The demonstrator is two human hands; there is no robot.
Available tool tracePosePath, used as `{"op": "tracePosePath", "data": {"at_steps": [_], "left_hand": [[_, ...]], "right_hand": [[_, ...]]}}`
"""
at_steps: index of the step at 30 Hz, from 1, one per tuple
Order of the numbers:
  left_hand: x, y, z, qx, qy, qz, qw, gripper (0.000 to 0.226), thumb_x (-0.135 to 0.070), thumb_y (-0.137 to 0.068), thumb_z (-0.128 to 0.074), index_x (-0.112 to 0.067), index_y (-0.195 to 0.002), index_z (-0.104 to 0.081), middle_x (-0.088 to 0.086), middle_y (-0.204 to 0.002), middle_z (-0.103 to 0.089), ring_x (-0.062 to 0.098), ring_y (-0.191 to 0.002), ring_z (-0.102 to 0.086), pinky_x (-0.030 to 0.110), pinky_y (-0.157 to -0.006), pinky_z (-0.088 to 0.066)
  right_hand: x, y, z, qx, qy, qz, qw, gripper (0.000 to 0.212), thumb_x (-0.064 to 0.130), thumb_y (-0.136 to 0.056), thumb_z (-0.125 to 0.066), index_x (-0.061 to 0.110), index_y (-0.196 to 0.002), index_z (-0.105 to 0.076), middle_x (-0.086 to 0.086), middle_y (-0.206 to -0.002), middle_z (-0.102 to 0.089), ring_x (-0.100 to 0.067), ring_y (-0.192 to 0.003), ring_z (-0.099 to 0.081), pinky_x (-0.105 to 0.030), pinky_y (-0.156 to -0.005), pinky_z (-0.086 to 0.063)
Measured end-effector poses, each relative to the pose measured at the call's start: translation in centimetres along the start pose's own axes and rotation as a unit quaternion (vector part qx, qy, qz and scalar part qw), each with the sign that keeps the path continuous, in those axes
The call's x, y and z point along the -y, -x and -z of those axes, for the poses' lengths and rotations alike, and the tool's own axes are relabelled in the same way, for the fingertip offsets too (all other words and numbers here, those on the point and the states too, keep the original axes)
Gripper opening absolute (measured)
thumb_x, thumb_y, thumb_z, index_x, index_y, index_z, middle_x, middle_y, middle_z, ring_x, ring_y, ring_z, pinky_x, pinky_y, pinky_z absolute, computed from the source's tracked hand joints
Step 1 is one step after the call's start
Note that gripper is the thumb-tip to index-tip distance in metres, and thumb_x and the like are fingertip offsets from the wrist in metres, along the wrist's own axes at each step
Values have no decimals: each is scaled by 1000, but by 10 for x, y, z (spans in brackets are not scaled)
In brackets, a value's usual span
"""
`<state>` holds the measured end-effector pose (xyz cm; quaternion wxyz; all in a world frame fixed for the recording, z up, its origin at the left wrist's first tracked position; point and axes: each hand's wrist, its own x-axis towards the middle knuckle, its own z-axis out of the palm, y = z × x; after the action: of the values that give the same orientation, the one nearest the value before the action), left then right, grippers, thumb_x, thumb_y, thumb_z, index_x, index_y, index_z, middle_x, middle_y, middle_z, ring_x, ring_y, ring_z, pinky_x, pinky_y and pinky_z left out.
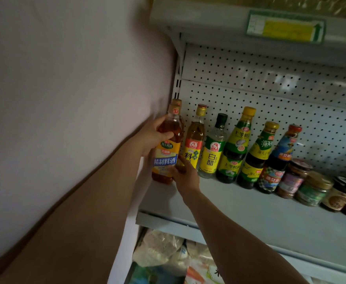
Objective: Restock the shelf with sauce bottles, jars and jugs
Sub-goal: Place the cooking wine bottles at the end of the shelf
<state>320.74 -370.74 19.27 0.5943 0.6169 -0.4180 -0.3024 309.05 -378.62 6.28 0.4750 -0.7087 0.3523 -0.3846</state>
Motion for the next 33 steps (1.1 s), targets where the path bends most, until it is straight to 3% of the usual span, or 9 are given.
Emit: {"op": "tracePosePath", "data": {"at_steps": [2, 6, 9, 14, 17, 19, 24, 28, 33], "left_hand": [[-1, -2, -1, -4, 1, -3, 1000, 61, 2, -91, -60, -26, -143, -47, 9, -122, -66, 22, -103, -67, 39, -82, -58], [-2, -6, -2, -5, -1, -6, 1000, 63, 2, -90, -62, -27, -144, -47, 11, -124, -65, 26, -107, -67, 46, -90, -56], [-4, -7, -3, -8, -6, -7, 1000, 63, 0, -91, -62, -29, -144, -46, 9, -123, -65, 23, -105, -67, 43, -87, -58], [-8, -6, -5, -8, -6, 12, 1000, 61, -2, -92, -61, -31, -143, -46, 4, -121, -66, 16, -96, -67, 28, -64, -56], [-15, -7, -5, -13, -19, 16, 1000, 59, -7, -90, -66, -33, -139, -49, -1, -115, -66, 15, -95, -65, 30, -63, -50], [-20, -9, -5, -15, -10, 28, 999, 52, -17, -89, -69, -36, -134, -52, -3, -117, -66, 15, -93, -63, 31, -63, -47], [-25, -11, -11, -18, -35, 35, 999, 43, -19, -93, -65, -27, -133, -52, -5, -104, -63, 8, -78, -60, 23, -49, -43], [-26, -15, -9, -25, -22, 39, 999, 42, -14, -92, -66, -21, -132, -54, -2, -107, -64, 12, -80, -61, 28, -53, -45], [-22, -21, -11, -44, -11, 24, 999, 44, -11, -90, -67, -19, -132, -55, 6, -117, -66, 18, -89, -65, 31, -60, -50]], "right_hand": [[2, 1, 0, 8, -27, 3, 1000, 53, 29, -89, -73, 43, -136, -55, 9, -115, -73, -12, -102, -70, -46, -92, -58], [9, 7, 2, 47, -92, 26, 994, 41, 27, -91, -69, 63, -108, -59, 11, -113, -74, -12, -105, -71, -44, -94, -58], [11, 11, 4, 77, -109, 46, 990, 37, 34, -91, -66, 60, -117, -60, 11, -120, -72, -13, -112, -68, -41, -96, -56], [15, 16, 9, 104, -124, 39, 986, 34, 38, -99, -59, 50, -130, -57, 13, -126, -68, -10, -116, -65, -28, -89, -52], [15, 18, 9, 120, -132, 22, 984, 45, 55, -92, -57, 54, -136, -52, 14, -135, -62, -10, -122, -60, -32, -96, -50], [15, 20, 10, 133, -135, 17, 982, 39, 55, -96, -56, 58, -134, -50, 15, -142, -56, -7, -125, -57, -33, -100, -49], [17, 24, 14, 141, -135, 5, 981, 30, 43, -103, -50, 63, -125, -45, 14, -138, -57, 3, -115, -58, -17, -82, -48], [9, 27, 4, 60, -79, 18, 995, 28, 51, -102, -47, 58, -128, -45, 8, -132, -63, -13, -117, -62, -32, -91, -55], [4, 25, -6, 35, -86, 22, 995, 50, 58, -100, -44, 40, -146, -47, 7, -133, -63, -13, -118, -62, -30, -97, -52]]}}
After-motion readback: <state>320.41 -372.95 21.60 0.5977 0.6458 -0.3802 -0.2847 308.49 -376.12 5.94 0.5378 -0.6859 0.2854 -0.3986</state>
